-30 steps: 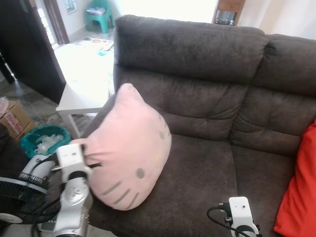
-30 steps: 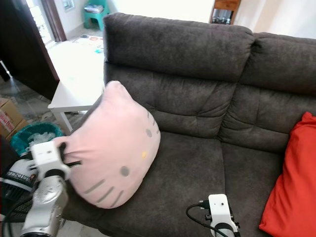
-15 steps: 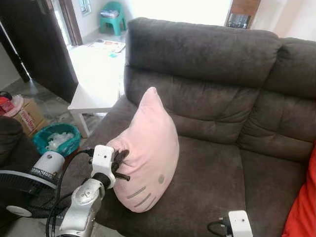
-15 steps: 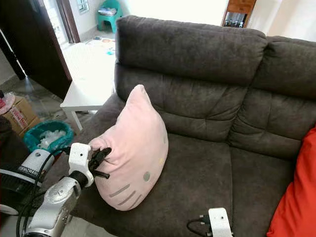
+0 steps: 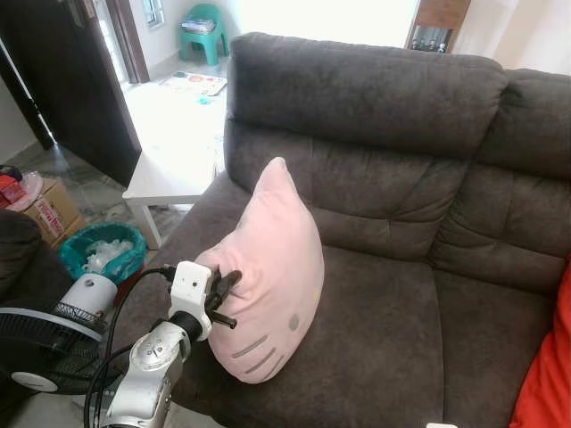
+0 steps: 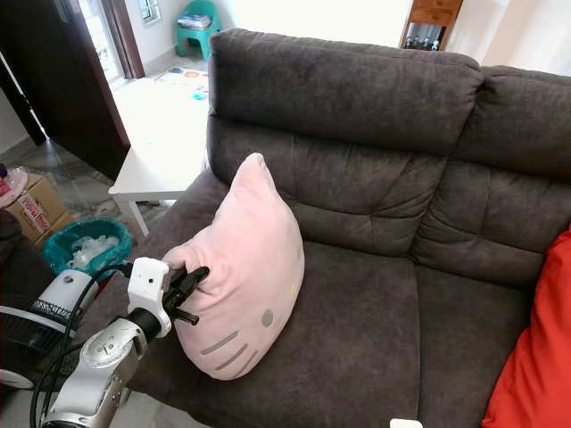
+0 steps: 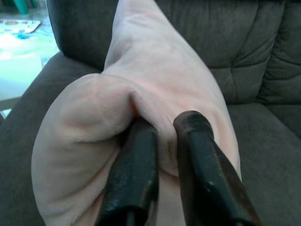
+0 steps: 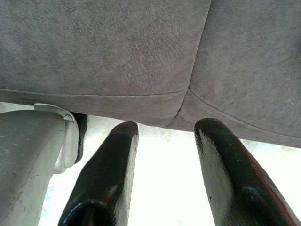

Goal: Move the pillow to the sofa from floor

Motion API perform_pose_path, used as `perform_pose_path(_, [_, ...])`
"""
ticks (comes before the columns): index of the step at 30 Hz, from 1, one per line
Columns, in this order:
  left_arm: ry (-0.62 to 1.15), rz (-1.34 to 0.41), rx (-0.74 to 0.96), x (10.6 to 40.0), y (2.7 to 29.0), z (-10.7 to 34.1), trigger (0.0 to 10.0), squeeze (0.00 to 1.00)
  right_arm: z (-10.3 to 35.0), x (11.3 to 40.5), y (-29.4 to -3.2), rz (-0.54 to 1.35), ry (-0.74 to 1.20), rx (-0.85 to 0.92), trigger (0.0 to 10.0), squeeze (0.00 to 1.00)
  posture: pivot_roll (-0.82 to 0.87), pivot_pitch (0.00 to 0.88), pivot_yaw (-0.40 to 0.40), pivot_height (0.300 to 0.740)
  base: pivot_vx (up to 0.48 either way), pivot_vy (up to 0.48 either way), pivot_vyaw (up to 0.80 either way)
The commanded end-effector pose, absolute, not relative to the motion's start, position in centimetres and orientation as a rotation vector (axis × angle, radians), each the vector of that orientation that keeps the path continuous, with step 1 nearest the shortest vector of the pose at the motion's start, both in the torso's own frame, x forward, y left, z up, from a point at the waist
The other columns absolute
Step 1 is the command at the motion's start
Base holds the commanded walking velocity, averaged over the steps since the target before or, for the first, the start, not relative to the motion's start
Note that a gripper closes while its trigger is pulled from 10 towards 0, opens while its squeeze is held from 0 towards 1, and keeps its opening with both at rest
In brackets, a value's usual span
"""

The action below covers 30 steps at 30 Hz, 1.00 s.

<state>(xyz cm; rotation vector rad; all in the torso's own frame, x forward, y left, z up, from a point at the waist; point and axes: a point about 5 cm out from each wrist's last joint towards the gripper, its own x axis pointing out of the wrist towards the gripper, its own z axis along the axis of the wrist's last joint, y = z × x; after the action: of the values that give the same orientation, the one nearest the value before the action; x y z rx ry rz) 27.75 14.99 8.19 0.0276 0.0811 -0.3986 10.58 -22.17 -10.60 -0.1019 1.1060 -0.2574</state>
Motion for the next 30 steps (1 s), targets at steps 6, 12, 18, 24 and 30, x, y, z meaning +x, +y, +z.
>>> perform_pose_path(6, [0.032, -0.414, 0.036, 27.6, 14.4, 9.3, 10.0, 0.82, -10.6, 10.9, -21.7, -0.26, 1.098, -0.067, 10.0, 0.0, 0.09, 0.005, -0.033, 0.74, 0.0, 0.0, 0.0])
perform_pose_path(12, [0.003, -0.406, 0.109, 26.7, 14.4, 10.1, 10.0, 0.8, -10.6, 10.9, -21.7, -0.266, 1.095, -0.055, 10.0, 0.0, 0.09, 0.0, -0.021, 0.74, 0.0, 0.0, 0.0])
perform_pose_path(18, [-0.098, -0.206, 0.284, 25.0, 16.5, 11.7, 10.0, 0.78, -10.6, 10.7, -21.7, -0.272, 1.098, -0.049, 10.0, 0.0, 0.09, 0.0, -0.017, 0.74, 0.0, 0.0, 0.0])
perform_pose_path(24, [-0.148, -0.062, 0.418, 24.8, 18.2, 12.1, 10.0, 0.46, -10.6, 10.8, -21.7, -0.272, 1.098, -0.046, 10.0, 0.0, 0.1, 0.003, -0.026, 0.74, 0.0, 0.0, 0.0])
perform_pose_path(30, [-0.187, -0.086, 0.331, 25.7, 17.7, 12.4, 10.0, 0.0, -10.6, 11.0, -21.6, -0.269, 1.092, -0.042, 10.0, 0.0, 0.1, 0.012, -0.032, 0.74, 0.0, 0.0, 0.0])
